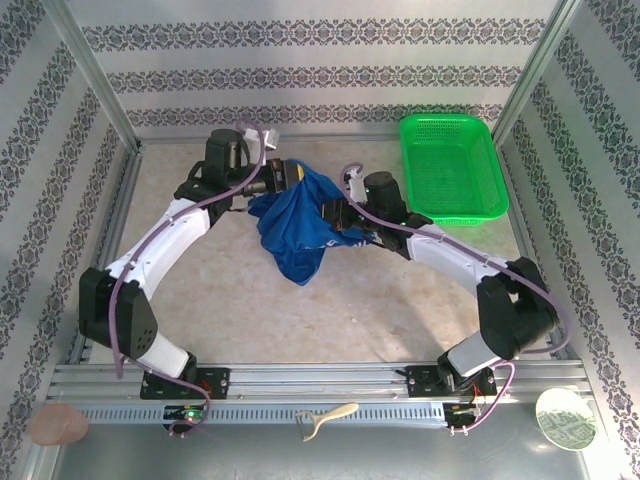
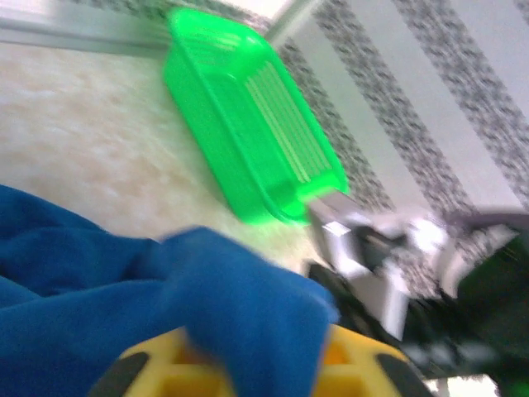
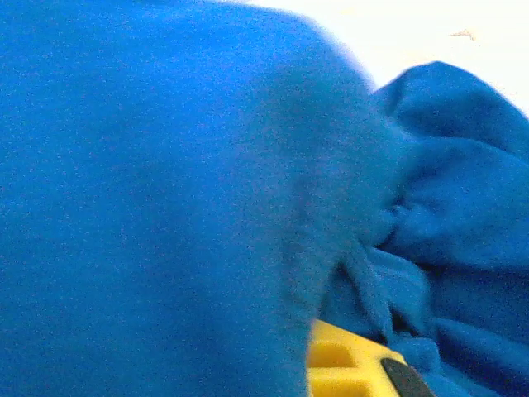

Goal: Fold the inside-out t-shirt

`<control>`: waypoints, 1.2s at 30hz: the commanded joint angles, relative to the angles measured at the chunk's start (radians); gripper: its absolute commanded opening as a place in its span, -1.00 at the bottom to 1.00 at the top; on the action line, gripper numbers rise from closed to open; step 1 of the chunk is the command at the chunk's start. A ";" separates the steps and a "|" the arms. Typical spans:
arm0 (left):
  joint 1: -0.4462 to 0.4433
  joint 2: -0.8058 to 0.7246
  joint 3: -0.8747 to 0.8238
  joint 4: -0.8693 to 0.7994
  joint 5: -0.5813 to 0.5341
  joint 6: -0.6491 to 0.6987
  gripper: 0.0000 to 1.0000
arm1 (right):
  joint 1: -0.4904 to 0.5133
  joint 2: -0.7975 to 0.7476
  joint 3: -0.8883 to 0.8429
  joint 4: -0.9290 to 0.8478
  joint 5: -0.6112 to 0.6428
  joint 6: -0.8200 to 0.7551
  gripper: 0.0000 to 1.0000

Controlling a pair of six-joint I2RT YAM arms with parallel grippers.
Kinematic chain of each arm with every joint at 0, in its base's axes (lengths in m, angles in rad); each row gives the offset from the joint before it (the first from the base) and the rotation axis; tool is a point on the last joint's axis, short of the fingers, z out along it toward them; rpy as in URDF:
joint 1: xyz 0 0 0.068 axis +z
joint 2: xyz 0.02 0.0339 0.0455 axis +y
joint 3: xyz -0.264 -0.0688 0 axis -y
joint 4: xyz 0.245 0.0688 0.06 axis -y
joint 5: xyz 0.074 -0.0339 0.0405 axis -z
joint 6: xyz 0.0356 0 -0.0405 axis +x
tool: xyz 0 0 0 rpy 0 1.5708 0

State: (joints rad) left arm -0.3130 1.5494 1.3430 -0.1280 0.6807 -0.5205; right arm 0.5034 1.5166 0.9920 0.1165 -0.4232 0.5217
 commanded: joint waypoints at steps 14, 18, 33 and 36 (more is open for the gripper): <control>-0.050 -0.249 -0.296 0.081 -0.312 -0.097 0.65 | -0.046 -0.124 -0.044 0.284 -0.229 0.291 -1.00; -0.086 -0.201 -0.318 0.127 -0.299 -0.120 0.66 | -0.043 -0.124 -0.052 0.309 -0.228 0.311 -1.00; -0.154 0.115 -0.247 0.307 -0.095 -0.202 0.51 | -0.038 -0.160 -0.049 0.342 -0.222 0.358 -1.00; -0.151 0.138 -0.265 0.474 -0.015 -0.279 -0.37 | -0.058 -0.175 -0.079 0.386 -0.223 0.391 -1.00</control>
State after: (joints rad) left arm -0.4568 1.6775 1.0737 0.1375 0.5537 -0.7177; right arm 0.4610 1.3876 0.9279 0.4038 -0.6231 0.8783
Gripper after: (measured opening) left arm 0.437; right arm 0.078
